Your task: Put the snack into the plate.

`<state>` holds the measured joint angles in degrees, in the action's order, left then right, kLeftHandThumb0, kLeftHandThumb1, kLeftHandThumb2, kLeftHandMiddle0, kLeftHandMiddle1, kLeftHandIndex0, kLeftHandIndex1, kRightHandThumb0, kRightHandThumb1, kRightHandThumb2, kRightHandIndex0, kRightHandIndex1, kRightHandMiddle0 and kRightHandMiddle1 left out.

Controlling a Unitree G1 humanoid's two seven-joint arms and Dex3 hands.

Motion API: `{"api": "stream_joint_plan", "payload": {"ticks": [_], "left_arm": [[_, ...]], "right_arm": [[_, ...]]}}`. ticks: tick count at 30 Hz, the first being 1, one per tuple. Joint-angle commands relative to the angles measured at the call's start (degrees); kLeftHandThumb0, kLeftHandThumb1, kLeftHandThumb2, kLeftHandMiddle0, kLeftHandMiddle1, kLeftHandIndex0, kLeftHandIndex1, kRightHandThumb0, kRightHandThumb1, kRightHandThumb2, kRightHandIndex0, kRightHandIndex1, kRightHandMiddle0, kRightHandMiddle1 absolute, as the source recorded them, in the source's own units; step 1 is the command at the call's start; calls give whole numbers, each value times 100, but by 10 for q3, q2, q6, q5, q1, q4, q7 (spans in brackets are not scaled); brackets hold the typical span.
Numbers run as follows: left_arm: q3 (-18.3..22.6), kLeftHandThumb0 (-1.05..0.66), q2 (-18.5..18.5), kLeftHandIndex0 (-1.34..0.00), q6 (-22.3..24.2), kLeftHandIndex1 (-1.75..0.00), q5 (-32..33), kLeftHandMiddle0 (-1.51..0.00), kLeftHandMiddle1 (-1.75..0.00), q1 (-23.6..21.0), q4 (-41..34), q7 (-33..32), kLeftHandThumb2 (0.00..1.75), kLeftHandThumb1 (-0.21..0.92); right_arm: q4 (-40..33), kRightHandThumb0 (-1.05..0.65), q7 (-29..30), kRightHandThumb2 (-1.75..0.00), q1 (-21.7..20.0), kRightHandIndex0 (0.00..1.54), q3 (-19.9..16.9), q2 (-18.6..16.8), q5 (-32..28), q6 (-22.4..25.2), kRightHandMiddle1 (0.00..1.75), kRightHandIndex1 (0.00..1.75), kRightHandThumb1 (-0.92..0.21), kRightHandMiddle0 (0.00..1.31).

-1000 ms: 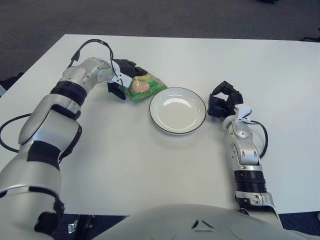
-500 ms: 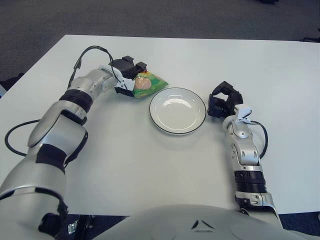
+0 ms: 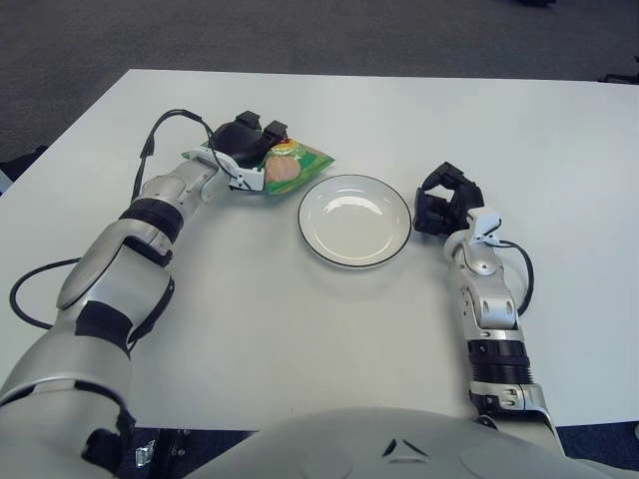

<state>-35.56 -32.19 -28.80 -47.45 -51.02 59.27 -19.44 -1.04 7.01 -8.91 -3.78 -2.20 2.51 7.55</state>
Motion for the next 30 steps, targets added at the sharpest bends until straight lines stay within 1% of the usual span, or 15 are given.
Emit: {"api": "stream_joint_plan", "payload": {"ticks": [1, 4, 6, 8, 10, 12, 15, 17, 19, 23, 28, 30], "left_arm": [[10, 0, -28, -63, 7, -175, 8, -85, -160, 65, -39, 29, 160, 3], [32, 0, -39, -64, 25, -175, 24, -86, -160, 78, -77, 47, 161, 1], [41, 0, -38, -65, 33, -175, 31, -86, -160, 80, -79, 52, 162, 1], [51, 0, -34, -65, 31, -175, 42, -87, -159, 77, -68, 55, 162, 0], [60, 0, -40, -64, 18, -175, 49, -88, -159, 68, -59, 49, 162, 0], [69, 0, -47, -64, 10, -175, 52, -89, -157, 70, -69, 36, 162, 0], [93, 0, -65, -67, 3, -175, 66, -94, -152, 76, -125, 46, 164, -3], [116, 0, -82, -68, 7, -175, 83, -95, -151, 88, -191, 74, 165, -4], [131, 0, -88, -68, 14, -175, 91, -96, -150, 98, -230, 91, 165, -5], [150, 0, -88, -69, 25, -175, 93, -97, -149, 112, -276, 109, 166, -6], [169, 0, -89, -69, 27, -175, 83, -98, -149, 125, -348, 110, 166, -7], [176, 0, -87, -68, 14, -175, 83, -97, -150, 128, -369, 101, 166, -6]], "right_arm": [[23, -50, -1, -138, 51, 128, -6, -3, -9, 0, 175, 175, -26, 66], [25, -50, -3, -138, 49, 127, -7, -3, -10, 0, 175, 175, -27, 66], [26, -50, -4, -138, 49, 127, -8, -2, -12, 0, 175, 175, -27, 66], [28, -50, -6, -138, 47, 127, -9, -1, -13, 0, 175, 175, -27, 65], [29, -50, -8, -138, 47, 127, -9, 0, -13, 1, 175, 175, -27, 65], [32, -50, -9, -138, 45, 127, -9, 2, -14, 0, 175, 175, -27, 65], [36, -50, -10, -137, 44, 126, -8, 4, -15, -1, 175, 175, -27, 65], [38, -50, -10, -137, 43, 126, -8, 5, -15, -3, 175, 175, -27, 65], [39, -50, -10, -137, 42, 126, -8, 6, -15, -3, 175, 175, -27, 65], [44, -50, -10, -137, 40, 127, -8, 8, -14, -5, 175, 175, -27, 65], [48, -50, -9, -138, 38, 127, -8, 9, -14, -6, 175, 175, -27, 66], [50, -50, -9, -138, 36, 127, -8, 10, -14, -5, 175, 175, -26, 66]]}}
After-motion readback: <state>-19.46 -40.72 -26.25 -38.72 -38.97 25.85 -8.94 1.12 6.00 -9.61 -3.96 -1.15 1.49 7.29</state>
